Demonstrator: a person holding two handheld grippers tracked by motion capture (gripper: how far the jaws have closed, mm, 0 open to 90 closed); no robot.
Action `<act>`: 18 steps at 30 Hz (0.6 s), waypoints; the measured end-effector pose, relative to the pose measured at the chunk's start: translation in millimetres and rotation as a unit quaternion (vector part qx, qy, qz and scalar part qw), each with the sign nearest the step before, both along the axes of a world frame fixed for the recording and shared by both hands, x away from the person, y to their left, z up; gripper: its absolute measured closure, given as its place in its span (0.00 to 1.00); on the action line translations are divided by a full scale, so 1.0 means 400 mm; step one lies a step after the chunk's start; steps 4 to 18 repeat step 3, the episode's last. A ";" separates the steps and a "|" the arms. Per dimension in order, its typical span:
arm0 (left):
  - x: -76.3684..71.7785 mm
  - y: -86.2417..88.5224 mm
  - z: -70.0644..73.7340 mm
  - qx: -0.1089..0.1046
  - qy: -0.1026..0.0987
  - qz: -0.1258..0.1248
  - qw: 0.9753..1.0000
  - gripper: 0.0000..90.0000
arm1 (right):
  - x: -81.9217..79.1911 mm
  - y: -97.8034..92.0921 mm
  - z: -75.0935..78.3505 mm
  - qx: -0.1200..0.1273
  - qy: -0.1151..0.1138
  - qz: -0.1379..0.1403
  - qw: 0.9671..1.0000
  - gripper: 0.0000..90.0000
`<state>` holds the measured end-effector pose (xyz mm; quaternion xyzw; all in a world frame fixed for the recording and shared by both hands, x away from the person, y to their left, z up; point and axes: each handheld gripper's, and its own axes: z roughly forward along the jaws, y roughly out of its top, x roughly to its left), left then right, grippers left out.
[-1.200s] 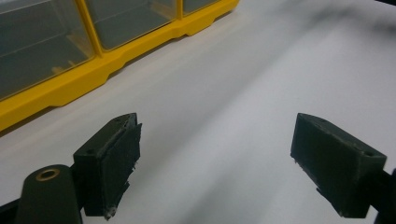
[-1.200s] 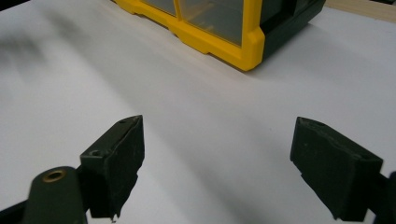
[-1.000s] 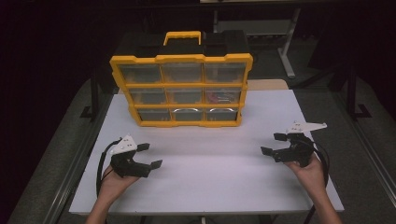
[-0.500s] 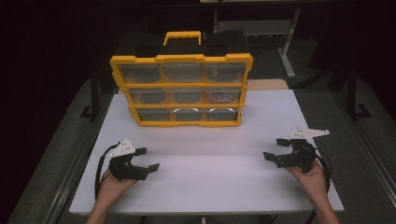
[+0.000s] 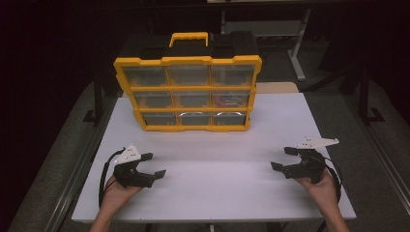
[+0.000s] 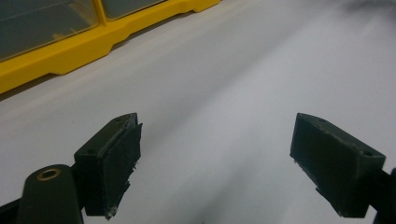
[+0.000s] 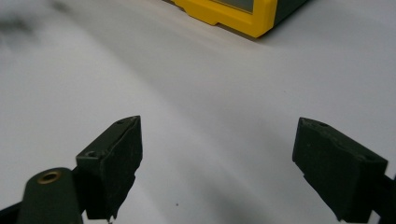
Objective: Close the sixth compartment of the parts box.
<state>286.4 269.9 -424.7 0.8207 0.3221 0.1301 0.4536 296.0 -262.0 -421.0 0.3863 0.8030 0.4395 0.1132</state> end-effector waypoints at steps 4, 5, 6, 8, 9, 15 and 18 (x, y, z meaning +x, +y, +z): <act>0.000 0.000 0.004 0.000 -0.005 -0.001 1.000 0.18 | -0.001 0.001 0.000 -0.001 -0.002 0.001 1.000 0.17; 0.000 0.000 0.004 0.000 -0.005 -0.001 1.000 0.18 | -0.001 0.001 0.000 -0.001 -0.002 0.001 1.000 0.17; 0.000 0.000 0.004 0.000 -0.005 -0.001 1.000 0.18 | -0.001 0.001 0.000 -0.001 -0.002 0.001 1.000 0.17; 0.000 0.000 0.004 0.000 -0.005 -0.001 1.000 0.18 | -0.001 0.001 0.000 -0.001 -0.002 0.001 1.000 0.17; 0.000 0.000 0.004 0.000 -0.005 -0.001 1.000 0.18 | -0.001 0.001 0.000 -0.001 -0.002 0.001 1.000 0.17; 0.000 0.000 0.004 0.000 -0.005 -0.001 1.000 0.18 | -0.001 0.001 0.000 -0.001 -0.002 0.001 1.000 0.17; 0.000 0.000 0.004 0.000 -0.005 -0.001 1.000 0.18 | -0.001 0.001 0.000 -0.001 -0.002 0.001 1.000 0.17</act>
